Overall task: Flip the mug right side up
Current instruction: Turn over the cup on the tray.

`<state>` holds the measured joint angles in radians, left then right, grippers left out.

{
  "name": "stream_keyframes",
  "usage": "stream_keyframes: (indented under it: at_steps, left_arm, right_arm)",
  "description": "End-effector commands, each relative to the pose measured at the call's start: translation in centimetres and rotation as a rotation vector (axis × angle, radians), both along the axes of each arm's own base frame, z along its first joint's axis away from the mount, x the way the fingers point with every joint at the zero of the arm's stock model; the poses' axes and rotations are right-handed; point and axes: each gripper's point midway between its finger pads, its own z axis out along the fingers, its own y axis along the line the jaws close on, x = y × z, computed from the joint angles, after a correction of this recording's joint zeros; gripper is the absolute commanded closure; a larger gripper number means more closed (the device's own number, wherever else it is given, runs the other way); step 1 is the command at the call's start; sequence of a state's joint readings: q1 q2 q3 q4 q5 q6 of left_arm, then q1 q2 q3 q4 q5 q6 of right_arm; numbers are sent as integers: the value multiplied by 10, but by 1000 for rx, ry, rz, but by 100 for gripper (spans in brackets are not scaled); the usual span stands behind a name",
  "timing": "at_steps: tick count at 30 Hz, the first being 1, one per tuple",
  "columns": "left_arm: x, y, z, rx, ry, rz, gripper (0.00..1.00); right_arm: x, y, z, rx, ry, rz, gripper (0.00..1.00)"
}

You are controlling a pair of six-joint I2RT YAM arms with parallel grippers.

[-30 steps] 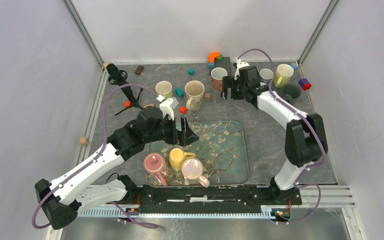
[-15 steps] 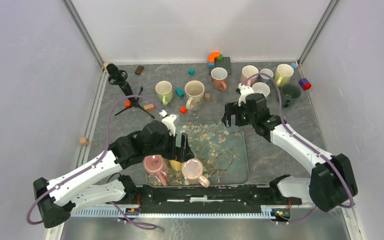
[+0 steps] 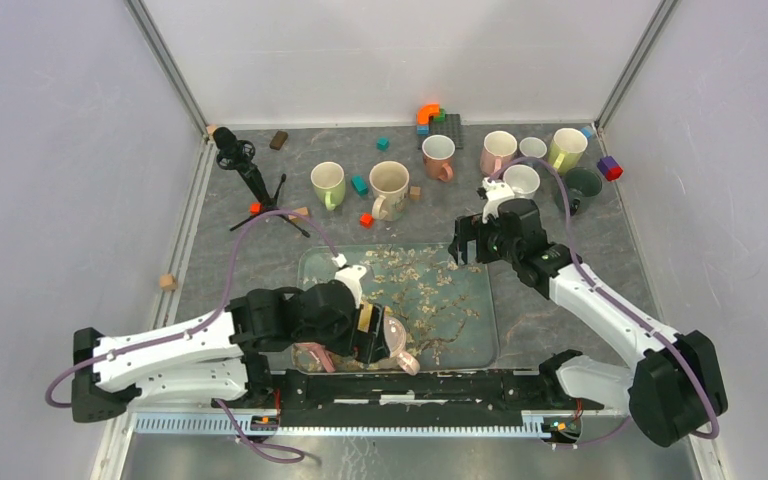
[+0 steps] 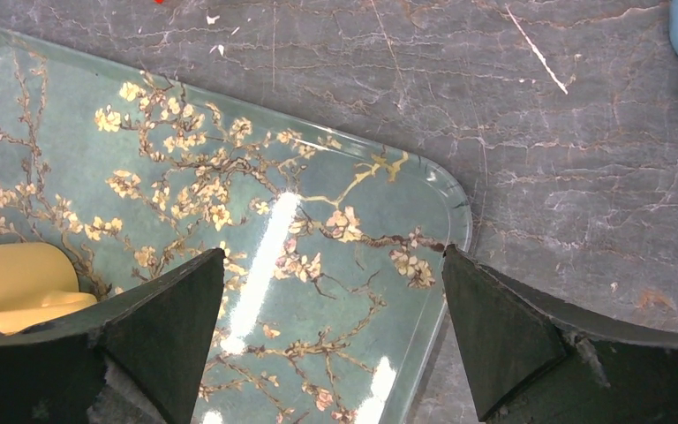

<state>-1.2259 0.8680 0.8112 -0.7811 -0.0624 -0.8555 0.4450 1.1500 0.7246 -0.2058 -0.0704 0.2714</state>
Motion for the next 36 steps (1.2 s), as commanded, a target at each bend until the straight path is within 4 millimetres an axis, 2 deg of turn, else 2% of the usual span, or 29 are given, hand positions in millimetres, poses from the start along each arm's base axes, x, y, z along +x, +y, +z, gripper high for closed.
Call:
stream_keyframes:
  at_steps: [1, 6, 14, 22, 28, 32, 36]
  left_arm:
    - [-6, -11, -8, 42, 32, 9, 0]
    - [-9, -34, -13, 14, 46, -32, 0]
    - [-4, -60, -15, 24, 37, -81, 0]
    - [18, -77, -12, 58, -22, -72, 0]
    - [36, -85, -18, 103, -40, -67, 1]
    - [43, -91, -19, 135, -62, -88, 5]
    - [49, -95, -21, 171, -94, -119, 11]
  right_arm:
    - [-3, -4, 8, -7, -34, -4, 2]
    - [-7, -13, 12, -41, -40, -22, 2]
    - [-8, -34, 33, -90, -101, -94, 2]
    - [-11, -50, 47, -109, -141, -159, 2]
    - [-13, -67, 69, -136, -185, -235, 2]
    - [-15, -74, 86, -126, -236, -269, 2]
    - [-17, -78, 90, -123, -249, -282, 2]
